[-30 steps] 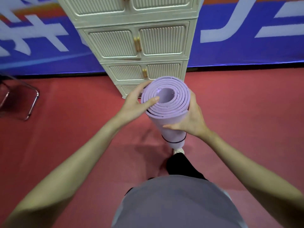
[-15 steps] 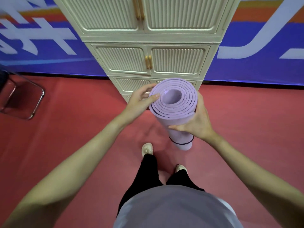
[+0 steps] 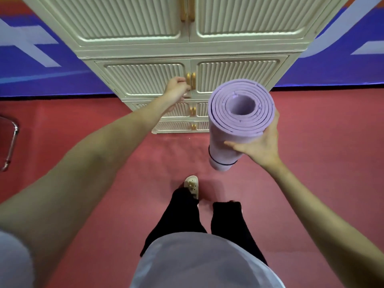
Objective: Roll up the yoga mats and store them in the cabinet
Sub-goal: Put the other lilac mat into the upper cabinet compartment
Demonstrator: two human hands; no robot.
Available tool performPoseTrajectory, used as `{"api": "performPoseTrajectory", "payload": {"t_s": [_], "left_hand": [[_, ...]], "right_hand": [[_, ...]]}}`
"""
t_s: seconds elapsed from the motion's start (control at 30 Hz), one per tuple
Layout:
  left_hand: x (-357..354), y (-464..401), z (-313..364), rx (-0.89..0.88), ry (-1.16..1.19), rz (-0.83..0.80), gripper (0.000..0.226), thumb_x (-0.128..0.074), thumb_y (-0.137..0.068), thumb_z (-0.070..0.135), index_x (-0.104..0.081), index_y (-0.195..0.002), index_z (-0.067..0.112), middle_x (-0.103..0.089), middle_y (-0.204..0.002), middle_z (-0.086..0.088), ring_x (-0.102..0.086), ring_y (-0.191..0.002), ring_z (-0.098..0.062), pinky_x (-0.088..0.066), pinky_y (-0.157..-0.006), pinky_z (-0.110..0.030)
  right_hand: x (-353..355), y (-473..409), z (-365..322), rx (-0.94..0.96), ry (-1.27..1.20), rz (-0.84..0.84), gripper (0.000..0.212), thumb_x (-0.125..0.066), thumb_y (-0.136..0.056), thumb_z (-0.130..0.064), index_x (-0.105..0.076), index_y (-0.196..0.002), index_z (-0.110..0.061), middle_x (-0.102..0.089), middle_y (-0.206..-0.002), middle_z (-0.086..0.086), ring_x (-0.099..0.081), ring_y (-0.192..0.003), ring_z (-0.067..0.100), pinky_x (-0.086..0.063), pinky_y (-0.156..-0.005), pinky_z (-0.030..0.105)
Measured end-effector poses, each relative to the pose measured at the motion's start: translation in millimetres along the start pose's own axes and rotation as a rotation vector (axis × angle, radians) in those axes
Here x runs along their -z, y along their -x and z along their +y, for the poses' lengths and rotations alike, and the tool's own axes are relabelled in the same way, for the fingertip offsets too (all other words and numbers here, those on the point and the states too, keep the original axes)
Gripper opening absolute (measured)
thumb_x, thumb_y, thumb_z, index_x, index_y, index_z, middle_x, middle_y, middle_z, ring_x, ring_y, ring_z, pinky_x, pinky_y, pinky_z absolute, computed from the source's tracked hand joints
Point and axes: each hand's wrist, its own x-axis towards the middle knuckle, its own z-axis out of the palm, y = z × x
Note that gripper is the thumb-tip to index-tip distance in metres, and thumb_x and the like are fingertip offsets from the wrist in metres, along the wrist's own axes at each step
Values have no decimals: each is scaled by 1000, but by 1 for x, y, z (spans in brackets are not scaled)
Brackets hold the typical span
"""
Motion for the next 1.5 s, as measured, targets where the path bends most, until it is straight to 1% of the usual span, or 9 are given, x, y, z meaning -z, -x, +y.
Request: {"api": "performPoseTrajectory", "payload": {"t_s": [0.13, 0.27, 0.47, 0.6, 0.8, 1.03, 1.2, 1.37, 1.5], "left_hand": [[-13, -36, -1, 33, -38, -40, 45, -56, -91, 4, -44, -135, 5, -58, -114, -8, -57, -88, -13, -47, -57, -17], [-20, -62, -4, 49, -77, -70, 25, -59, -87, 3, -53, -112, 6, -62, -111, -12, -59, -88, -17, -54, -79, -30], [-19, -61, -25, -78, -356, 52, 13, -56, -88, 8, -52, -98, 1, -53, -73, -3, -56, -66, -15, -37, -43, -17], [-20, -14, -65, -191, -423, 187, 37, -62, -89, 24, -48, -114, 0, -58, -88, -10, -55, -78, -25, -38, -62, -31], [-2, 59, -138, -185, -422, 506, 28, -62, -88, 25, -51, -99, 1, -62, -97, -16, -58, -92, -33, -38, -74, -35], [35, 114, -189, 38, -489, 808, 33, -51, -91, 19, -49, -114, -3, -54, -111, -23, -56, -97, -42, -42, -79, -48], [73, 120, -203, 183, -426, 897, 34, -45, -95, 17, -47, -123, -3, -51, -121, -23, -55, -105, -40, -41, -85, -44], [104, 121, -211, 251, -331, 956, 31, -40, -98, 19, -49, -119, -1, -53, -122, -20, -54, -109, -39, -40, -88, -41], [114, 119, -209, 410, -177, 1029, 47, -38, -100, 27, -35, -136, -3, -44, -138, -21, -48, -123, -38, -37, -99, -42]], "right_hand": [[-15, -10, 5, -48, 46, 36, 120, -98, -43, -29, -28, -138, -10, -37, -134, -17, -43, -127, 0, -35, -103, 14], [-27, -11, 3, -48, 70, 51, 117, -99, -42, -26, -26, -133, -30, -39, -133, -15, -45, -126, 2, -36, -102, 15], [-27, 1, 6, -67, 66, 70, 117, -99, -41, -23, -24, -131, -32, -40, -133, -18, -44, -124, -4, -35, -101, 11], [-22, 8, 11, -82, 67, 59, 118, -99, -42, -22, -25, -134, -20, -38, -133, -20, -43, -124, -6, -34, -101, 11], [-22, 15, 13, -79, 34, 9, 122, -99, -44, -26, -26, -140, -11, -41, -140, -4, -44, -131, 10, -38, -106, 24], [-34, 27, 13, -18, -3, -104, 120, -99, -44, -22, -28, -139, -8, -42, -137, -9, -45, -129, 8, -39, -106, 25], [-43, 31, 9, 7, -22, -138, 117, -99, -42, -20, -31, -136, -2, -47, -135, -1, -49, -126, 15, -42, -106, 35], [-51, 37, 6, 28, -14, -133, 115, -99, -42, -20, -29, -134, -13, -42, -131, -16, -47, -124, 4, -39, -104, 21], [-56, 39, 3, 49, -19, -135, 113, -99, -42, -19, -29, -130, -26, -43, -129, -21, -47, -122, -1, -38, -103, 18]]}}
